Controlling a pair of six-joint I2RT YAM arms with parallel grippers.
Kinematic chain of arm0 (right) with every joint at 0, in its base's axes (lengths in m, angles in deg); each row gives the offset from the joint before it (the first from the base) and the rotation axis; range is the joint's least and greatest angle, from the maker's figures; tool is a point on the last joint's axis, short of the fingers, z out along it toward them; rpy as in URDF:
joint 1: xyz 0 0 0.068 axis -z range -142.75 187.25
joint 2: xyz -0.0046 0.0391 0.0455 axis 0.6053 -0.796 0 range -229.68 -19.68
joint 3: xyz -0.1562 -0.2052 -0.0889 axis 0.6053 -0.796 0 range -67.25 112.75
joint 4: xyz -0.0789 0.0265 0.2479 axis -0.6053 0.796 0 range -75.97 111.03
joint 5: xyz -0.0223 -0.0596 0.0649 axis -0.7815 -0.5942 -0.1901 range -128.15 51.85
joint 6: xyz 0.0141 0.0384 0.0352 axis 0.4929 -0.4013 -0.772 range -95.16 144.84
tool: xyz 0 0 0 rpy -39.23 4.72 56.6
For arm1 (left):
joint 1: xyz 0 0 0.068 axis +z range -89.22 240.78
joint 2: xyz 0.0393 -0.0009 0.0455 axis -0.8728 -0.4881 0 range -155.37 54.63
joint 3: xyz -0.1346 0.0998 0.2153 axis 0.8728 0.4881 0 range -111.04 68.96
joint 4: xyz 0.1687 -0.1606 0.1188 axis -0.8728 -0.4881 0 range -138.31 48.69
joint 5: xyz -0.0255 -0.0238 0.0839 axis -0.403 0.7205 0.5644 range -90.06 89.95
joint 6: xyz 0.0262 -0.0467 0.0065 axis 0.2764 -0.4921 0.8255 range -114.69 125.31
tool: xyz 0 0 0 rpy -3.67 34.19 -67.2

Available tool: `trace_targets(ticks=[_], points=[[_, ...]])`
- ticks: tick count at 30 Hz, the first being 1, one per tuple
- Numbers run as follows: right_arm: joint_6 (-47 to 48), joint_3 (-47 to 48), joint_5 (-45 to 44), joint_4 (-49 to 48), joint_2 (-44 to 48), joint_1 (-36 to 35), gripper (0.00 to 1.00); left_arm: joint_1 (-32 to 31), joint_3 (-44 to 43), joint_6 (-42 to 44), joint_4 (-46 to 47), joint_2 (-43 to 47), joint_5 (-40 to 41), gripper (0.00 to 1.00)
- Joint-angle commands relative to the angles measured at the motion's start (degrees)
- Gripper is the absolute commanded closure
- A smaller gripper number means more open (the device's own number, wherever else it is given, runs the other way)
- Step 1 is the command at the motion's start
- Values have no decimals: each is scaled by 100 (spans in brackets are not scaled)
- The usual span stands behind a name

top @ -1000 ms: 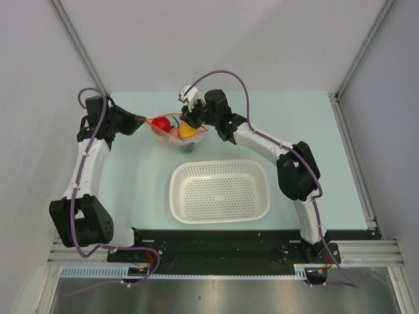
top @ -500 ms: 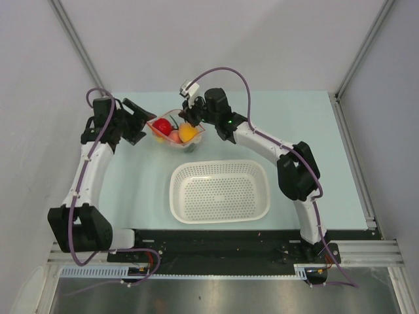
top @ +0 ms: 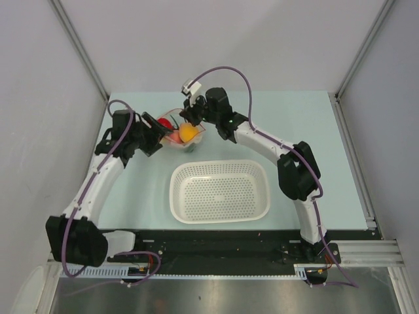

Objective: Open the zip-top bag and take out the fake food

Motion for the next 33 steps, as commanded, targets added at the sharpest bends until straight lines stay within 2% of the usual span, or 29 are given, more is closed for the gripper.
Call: trace_targets(ticks=[1,4,7,8,10,11,13,14,25,29,33], points=[[-153,-11,-55,-401,315,129,100,-80,-420,5,199,-532,19,27],[-153,-73,-47,-428,402,173,100,-88,-290,-126,408,-699,-42,28],[-171,-108,-12,-445,447,234,100,-88,-315,-232,664,-918,-147,38],[-179,-117,-3,-463,447,243,100,-88,-367,-232,673,-997,-174,49],[-214,-160,15,-463,464,278,100,-88,-603,-145,586,-1173,-174,63],[-223,-187,15,-498,482,296,100,-88,-692,-83,437,-1217,-131,76],[-232,-231,15,-516,508,331,100,-88,-999,128,287,-1227,97,88],[-241,-240,15,-524,508,357,100,-80,-1114,215,130,-1227,194,99],[-1101,-310,401,-1060,359,604,100,-71,-3231,1455,-1066,-1490,1583,100],[-1717,-468,524,-1420,324,656,100,-62,-3620,1815,-1479,-1640,1891,100],[-2007,-819,569,-1596,341,665,99,-9,-3576,1982,-1656,-1937,1689,100]])
